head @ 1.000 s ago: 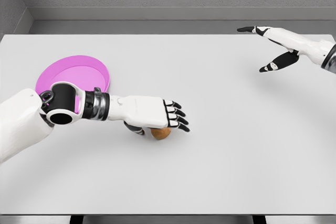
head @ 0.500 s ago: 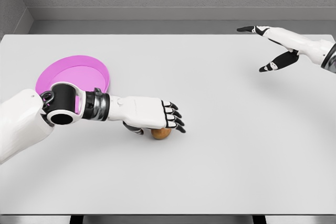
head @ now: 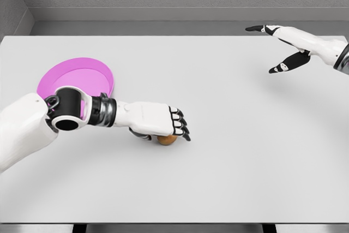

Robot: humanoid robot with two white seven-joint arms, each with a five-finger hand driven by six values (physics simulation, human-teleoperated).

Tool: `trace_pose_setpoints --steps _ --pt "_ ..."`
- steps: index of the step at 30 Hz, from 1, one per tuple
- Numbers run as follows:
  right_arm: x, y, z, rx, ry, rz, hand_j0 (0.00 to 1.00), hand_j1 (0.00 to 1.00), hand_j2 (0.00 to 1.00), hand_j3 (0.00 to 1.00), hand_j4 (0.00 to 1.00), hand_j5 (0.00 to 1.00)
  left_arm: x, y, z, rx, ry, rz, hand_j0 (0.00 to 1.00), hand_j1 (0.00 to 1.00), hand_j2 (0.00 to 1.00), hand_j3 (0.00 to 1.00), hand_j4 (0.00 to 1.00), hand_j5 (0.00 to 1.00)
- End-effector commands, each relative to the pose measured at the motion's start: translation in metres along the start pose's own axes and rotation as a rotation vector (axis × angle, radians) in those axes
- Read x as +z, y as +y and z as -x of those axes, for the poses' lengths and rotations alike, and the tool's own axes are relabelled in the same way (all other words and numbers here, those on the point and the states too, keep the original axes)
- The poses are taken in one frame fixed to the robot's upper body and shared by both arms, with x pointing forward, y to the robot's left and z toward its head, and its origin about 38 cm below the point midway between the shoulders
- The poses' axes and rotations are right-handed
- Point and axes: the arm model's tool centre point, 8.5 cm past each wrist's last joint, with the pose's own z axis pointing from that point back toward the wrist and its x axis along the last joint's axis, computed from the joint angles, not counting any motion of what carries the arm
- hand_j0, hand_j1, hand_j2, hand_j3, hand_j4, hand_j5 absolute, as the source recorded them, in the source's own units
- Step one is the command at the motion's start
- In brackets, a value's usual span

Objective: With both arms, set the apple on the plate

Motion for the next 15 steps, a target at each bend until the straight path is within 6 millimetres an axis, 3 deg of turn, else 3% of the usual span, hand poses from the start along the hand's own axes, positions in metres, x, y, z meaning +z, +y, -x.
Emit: trace_pose_setpoints --steps 1,15 --pt "0.0005 -0.0013 -0.0004 -0.004 -0.002 0.006 1.00 1.00 1.00 1.00 1.00 1.00 -0.0011 0.0000 -0.0002 0.003 0.000 -0.002 0.89 0.89 0.89 0.89 0.89 0.89" --pt "0.0011 -0.0033 -0.0027 0.003 -0.007 0.006 1.00 1.00 1.00 1.00 1.00 1.00 -0.0046 -0.0027 -0.0030 -0.010 -0.004 0.015 0.80 0.80 0.80 0.80 0.80 0.80"
